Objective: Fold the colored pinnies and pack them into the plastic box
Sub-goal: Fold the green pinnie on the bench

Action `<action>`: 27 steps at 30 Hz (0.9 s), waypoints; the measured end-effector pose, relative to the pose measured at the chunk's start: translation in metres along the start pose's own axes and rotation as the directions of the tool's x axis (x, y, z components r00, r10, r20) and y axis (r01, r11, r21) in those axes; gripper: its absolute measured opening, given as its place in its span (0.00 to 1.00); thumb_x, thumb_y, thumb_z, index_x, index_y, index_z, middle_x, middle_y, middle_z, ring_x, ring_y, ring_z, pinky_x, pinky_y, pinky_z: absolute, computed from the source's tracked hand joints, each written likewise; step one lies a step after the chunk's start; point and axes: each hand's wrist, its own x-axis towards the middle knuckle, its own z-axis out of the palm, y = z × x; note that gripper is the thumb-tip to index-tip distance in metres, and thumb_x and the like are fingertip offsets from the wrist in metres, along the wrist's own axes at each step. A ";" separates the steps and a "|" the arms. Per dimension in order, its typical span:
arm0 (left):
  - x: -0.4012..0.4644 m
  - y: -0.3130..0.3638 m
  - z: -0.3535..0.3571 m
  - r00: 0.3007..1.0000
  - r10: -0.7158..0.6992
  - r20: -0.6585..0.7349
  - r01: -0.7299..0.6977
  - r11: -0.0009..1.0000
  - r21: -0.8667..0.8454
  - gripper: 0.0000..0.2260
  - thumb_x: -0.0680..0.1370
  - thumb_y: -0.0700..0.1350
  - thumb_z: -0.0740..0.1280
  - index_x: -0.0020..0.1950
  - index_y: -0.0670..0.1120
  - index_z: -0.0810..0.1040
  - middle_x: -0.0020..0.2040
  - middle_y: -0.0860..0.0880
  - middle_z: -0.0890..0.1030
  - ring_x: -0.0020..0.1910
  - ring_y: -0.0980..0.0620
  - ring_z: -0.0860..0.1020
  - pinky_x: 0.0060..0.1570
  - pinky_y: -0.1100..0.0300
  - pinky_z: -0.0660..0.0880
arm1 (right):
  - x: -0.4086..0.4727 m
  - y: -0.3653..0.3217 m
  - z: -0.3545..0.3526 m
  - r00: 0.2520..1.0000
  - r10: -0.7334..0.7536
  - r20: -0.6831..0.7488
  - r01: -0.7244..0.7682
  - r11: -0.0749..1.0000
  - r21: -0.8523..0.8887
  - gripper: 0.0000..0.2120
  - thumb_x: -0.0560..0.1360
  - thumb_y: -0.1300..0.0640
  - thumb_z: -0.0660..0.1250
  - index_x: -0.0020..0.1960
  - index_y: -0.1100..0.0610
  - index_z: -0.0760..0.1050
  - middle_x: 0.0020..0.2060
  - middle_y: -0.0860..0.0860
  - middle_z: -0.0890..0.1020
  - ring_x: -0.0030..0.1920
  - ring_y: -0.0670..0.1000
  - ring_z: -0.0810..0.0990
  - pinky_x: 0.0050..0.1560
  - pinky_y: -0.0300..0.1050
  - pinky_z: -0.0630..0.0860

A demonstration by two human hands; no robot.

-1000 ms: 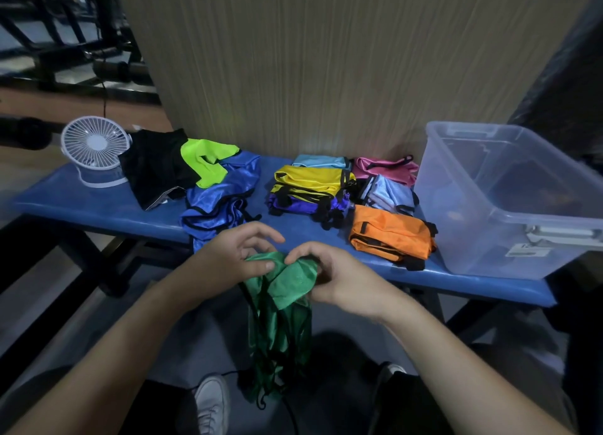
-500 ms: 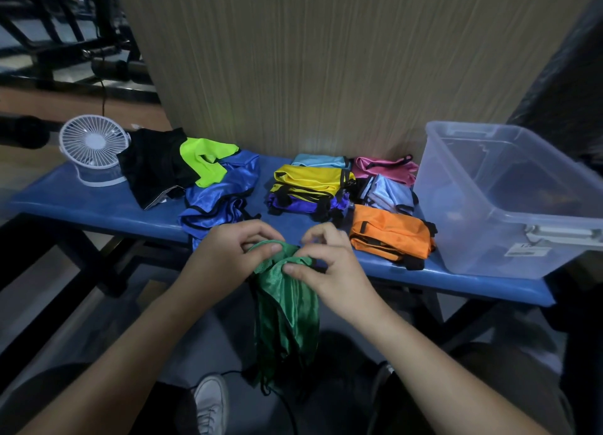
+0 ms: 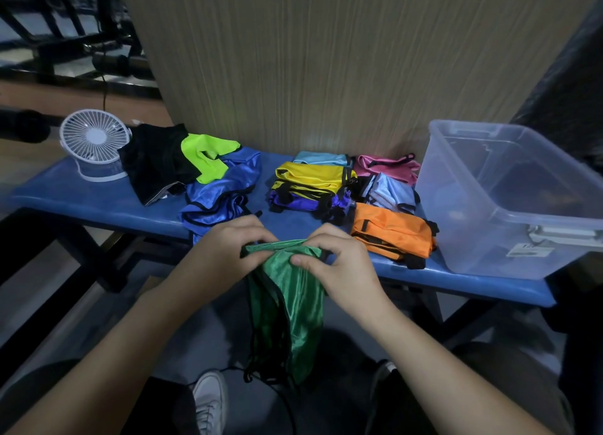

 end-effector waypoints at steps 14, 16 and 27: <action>-0.002 0.018 0.007 0.966 -0.227 0.122 0.238 0.968 -0.083 0.20 0.71 0.51 0.78 0.55 0.59 0.70 0.50 0.60 0.80 0.53 0.58 0.79 0.58 0.52 0.75 | 0.001 -0.003 -0.002 0.996 0.064 -0.059 -0.064 0.998 -0.004 0.09 0.67 0.60 0.80 0.40 0.53 0.80 0.36 0.43 0.75 0.39 0.44 0.75 0.42 0.36 0.67; -0.002 0.014 0.006 0.984 -0.169 0.048 0.173 0.979 -0.103 0.16 0.73 0.46 0.76 0.55 0.58 0.75 0.49 0.60 0.83 0.51 0.61 0.80 0.55 0.52 0.77 | 0.000 -0.006 -0.004 0.998 0.067 -0.009 -0.066 0.997 0.043 0.10 0.68 0.61 0.79 0.45 0.53 0.80 0.39 0.42 0.78 0.41 0.42 0.76 0.44 0.35 0.67; 0.001 0.007 -0.003 0.994 -0.104 0.032 0.106 0.991 -0.077 0.08 0.77 0.40 0.72 0.52 0.52 0.82 0.43 0.61 0.82 0.42 0.61 0.79 0.42 0.70 0.70 | 0.003 -0.001 -0.009 0.992 0.126 0.031 -0.130 0.971 0.201 0.11 0.74 0.65 0.73 0.44 0.48 0.81 0.33 0.54 0.72 0.34 0.46 0.68 0.38 0.40 0.66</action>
